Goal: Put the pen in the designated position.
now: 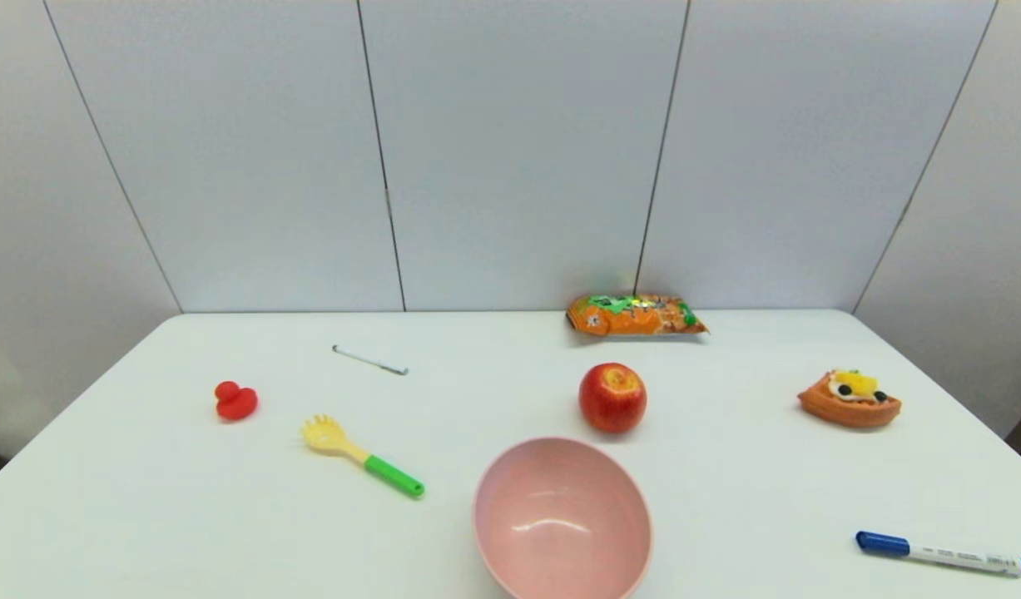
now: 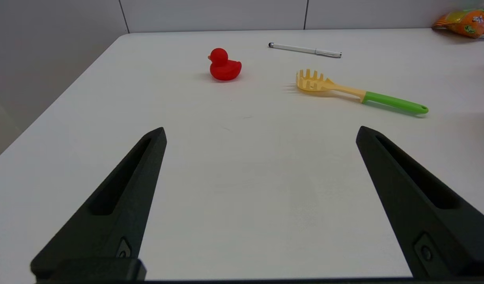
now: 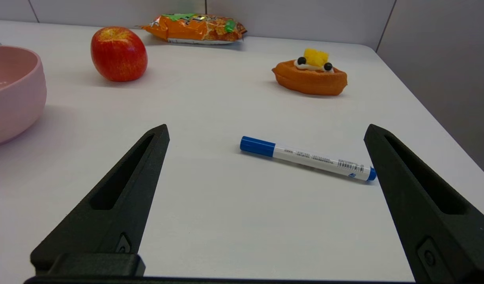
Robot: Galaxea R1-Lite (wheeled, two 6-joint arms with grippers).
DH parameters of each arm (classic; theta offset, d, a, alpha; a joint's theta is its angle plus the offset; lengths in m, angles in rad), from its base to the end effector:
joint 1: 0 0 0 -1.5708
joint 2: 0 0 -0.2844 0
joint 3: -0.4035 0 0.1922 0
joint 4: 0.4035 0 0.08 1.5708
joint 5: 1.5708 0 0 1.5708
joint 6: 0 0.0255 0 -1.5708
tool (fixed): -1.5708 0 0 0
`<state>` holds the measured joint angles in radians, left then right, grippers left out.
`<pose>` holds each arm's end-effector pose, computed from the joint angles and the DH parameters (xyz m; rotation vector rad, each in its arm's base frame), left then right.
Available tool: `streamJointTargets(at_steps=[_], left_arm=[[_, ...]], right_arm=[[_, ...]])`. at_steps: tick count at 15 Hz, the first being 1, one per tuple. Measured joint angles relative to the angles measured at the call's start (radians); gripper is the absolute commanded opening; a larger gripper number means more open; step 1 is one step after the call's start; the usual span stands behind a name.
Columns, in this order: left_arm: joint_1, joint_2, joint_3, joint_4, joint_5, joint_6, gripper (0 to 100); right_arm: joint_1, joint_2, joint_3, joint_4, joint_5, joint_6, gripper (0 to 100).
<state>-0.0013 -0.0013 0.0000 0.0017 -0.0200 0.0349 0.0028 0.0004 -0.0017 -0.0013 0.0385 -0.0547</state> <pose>-0.0022 -0.0005 0.0753 0.0349 0.0000 -0.0213 -0.0023 0.0010 0.0761 -0.0547 -0.0037 0.0412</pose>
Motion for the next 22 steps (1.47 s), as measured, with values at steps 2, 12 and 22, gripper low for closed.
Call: streamJointTargets(at_steps=[2,12,22], left_arm=[[0.000,0.000,0.000,0.000,0.000,0.000,100],[0.000,0.000,0.000,0.001,0.000,0.000,100],[0.000,0.000,0.000,0.001,0.000,-0.017,100]], right_arm=[[0.000,0.000,0.000,0.000,0.000,0.000,100],[0.000,0.000,0.000,0.000,0.000,0.000,100],[0.000,0.000,0.000,0.000,0.000,0.000,100]])
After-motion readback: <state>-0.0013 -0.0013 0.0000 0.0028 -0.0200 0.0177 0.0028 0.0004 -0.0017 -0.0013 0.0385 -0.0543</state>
